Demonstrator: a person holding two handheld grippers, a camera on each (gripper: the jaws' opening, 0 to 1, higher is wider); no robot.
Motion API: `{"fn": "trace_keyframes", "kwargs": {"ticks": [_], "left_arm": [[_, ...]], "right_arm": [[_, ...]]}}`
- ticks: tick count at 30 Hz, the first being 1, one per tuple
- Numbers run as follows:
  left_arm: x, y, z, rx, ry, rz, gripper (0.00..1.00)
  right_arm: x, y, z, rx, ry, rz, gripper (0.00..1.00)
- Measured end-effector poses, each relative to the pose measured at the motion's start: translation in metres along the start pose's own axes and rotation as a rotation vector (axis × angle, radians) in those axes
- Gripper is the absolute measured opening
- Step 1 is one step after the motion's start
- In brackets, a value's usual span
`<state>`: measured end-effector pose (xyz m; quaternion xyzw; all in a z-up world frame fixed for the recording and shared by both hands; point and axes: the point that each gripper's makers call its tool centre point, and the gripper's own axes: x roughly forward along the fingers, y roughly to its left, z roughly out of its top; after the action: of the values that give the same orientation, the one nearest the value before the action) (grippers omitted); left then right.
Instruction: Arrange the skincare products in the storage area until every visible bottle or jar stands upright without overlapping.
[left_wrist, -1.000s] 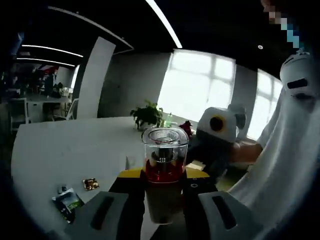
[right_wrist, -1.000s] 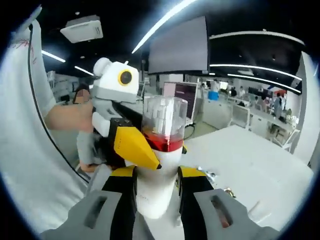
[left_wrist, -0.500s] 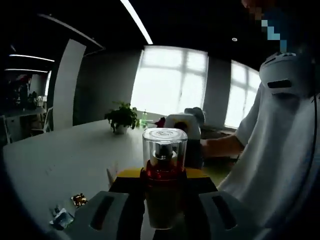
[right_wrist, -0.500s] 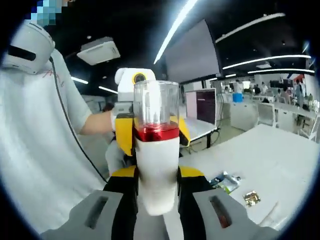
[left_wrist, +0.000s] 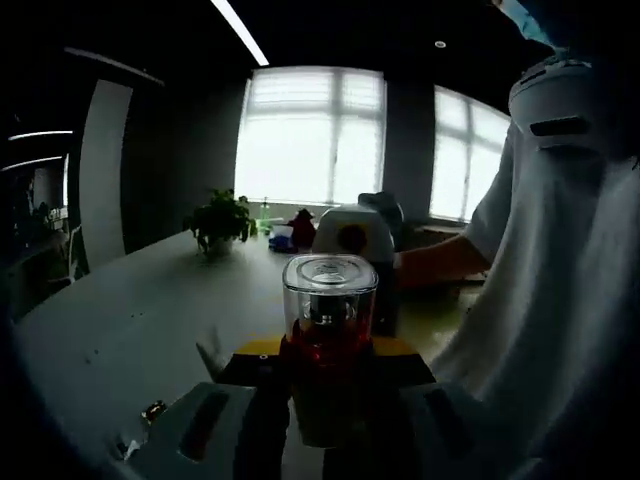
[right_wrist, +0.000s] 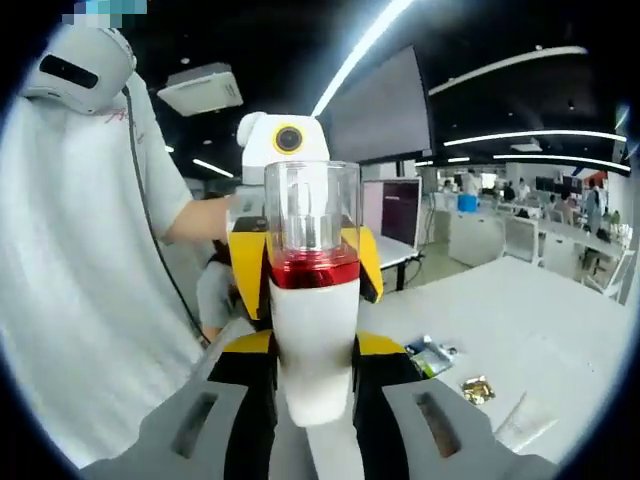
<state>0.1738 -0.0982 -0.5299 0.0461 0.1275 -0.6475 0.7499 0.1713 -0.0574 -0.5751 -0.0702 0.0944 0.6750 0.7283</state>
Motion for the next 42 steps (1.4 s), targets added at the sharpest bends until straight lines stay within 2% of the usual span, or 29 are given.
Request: {"fn": "trace_keyframes", "kwargs": {"ticks": [4, 12, 18, 24, 34, 42], "left_arm": [[0.012, 0.003, -0.009, 0.006, 0.014, -0.002, 0.24], [0.037, 0.011, -0.031, 0.015, 0.062, -0.005, 0.24], [0.051, 0.024, -0.056, 0.017, 0.114, 0.004, 0.24], [0.074, 0.025, -0.087, 0.003, 0.189, -0.004, 0.24], [0.106, 0.034, -0.130, -0.015, 0.278, -0.040, 0.24], [0.116, 0.043, -0.147, -0.014, 0.318, -0.057, 0.25]], "right_arm": [[-0.006, -0.005, -0.015, -0.017, 0.031, -0.022, 0.27], [-0.015, -0.016, -0.045, 0.005, 0.069, -0.049, 0.28], [-0.016, -0.026, -0.073, 0.019, 0.100, -0.054, 0.28], [-0.017, -0.033, -0.112, 0.028, 0.174, -0.063, 0.28], [-0.025, -0.044, -0.165, 0.035, 0.274, -0.089, 0.28], [-0.027, -0.052, -0.184, 0.029, 0.308, -0.111, 0.28]]}}
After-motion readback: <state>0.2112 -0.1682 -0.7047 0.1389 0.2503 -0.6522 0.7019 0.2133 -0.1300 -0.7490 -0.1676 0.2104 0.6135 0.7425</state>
